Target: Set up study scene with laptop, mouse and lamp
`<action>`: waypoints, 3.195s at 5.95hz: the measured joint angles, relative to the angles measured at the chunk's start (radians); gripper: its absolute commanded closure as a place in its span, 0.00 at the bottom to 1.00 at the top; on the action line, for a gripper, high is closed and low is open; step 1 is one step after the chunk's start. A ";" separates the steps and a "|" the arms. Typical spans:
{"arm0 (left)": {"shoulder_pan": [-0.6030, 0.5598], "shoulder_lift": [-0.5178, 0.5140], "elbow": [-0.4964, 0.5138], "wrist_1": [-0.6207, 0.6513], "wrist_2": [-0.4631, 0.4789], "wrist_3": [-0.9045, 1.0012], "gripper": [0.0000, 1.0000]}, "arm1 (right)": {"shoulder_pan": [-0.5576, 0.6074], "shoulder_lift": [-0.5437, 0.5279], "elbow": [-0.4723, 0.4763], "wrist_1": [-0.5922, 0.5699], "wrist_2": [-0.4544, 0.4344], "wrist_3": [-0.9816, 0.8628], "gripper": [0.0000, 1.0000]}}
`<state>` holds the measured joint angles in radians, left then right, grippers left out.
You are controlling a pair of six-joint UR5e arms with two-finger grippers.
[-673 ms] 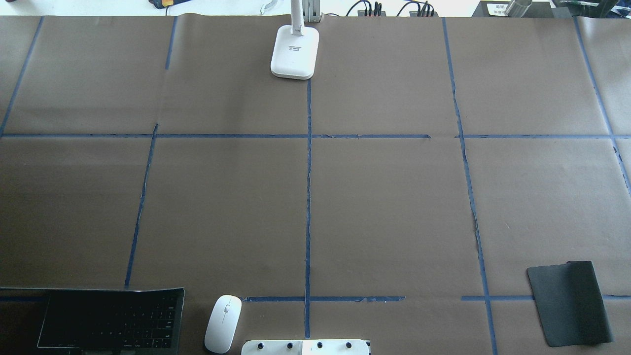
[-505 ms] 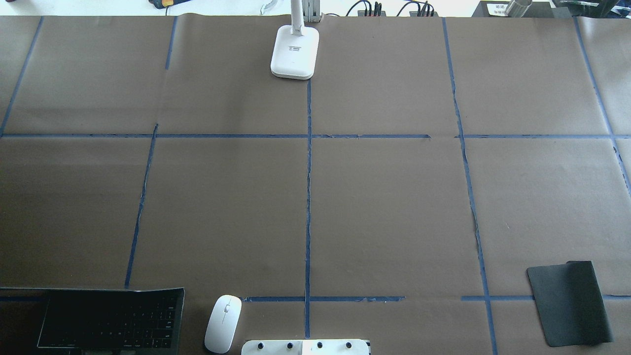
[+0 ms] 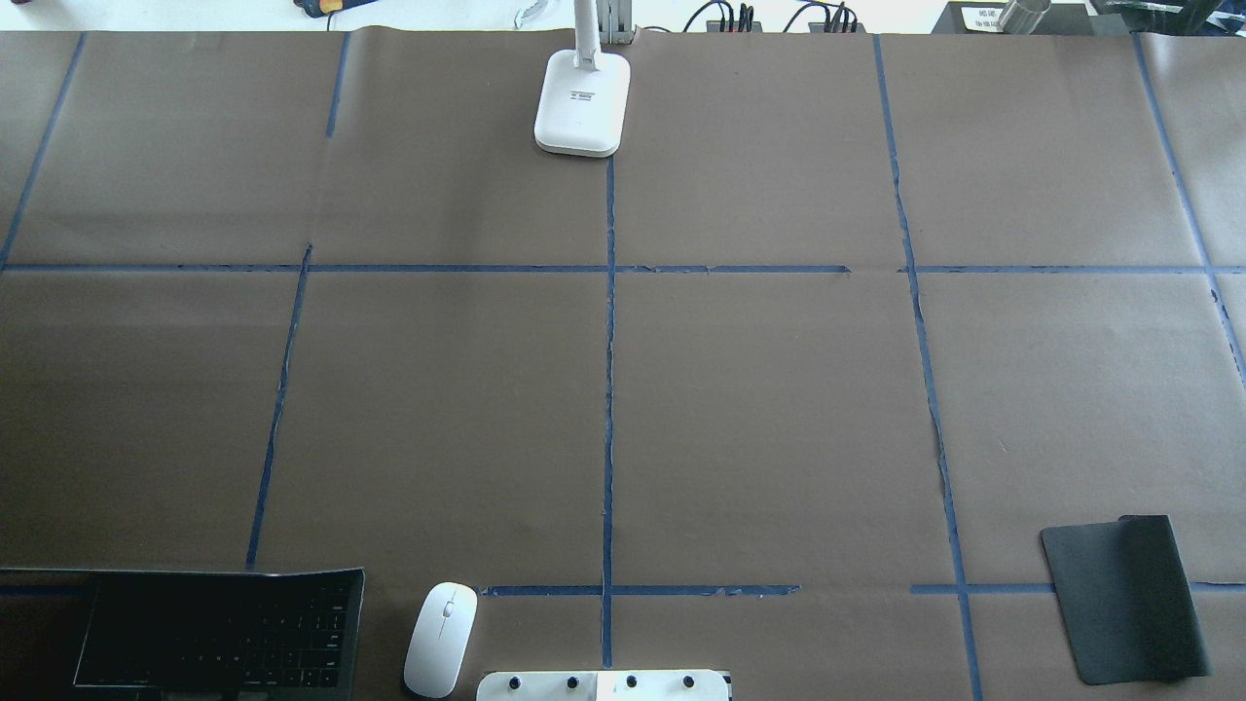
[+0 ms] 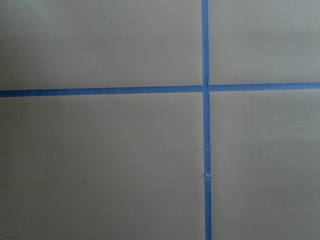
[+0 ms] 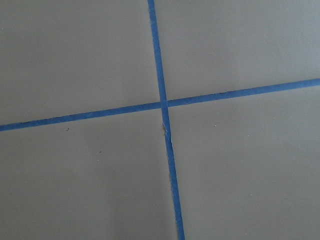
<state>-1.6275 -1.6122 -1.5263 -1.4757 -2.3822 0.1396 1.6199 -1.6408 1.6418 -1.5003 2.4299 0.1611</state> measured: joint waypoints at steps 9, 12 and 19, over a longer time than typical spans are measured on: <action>-0.003 0.008 -0.141 0.038 0.003 -0.125 0.00 | 0.000 0.007 0.000 0.001 -0.001 0.003 0.00; 0.010 0.042 -0.495 0.336 0.003 -0.341 0.00 | -0.001 0.007 0.002 0.008 0.001 -0.002 0.00; 0.562 0.104 -0.998 0.325 0.112 -1.878 0.00 | -0.016 0.046 0.010 0.009 0.002 0.028 0.00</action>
<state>-1.0652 -1.5086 -2.5245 -1.1508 -2.2700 -1.7385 1.6035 -1.5946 1.6522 -1.4917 2.4322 0.1889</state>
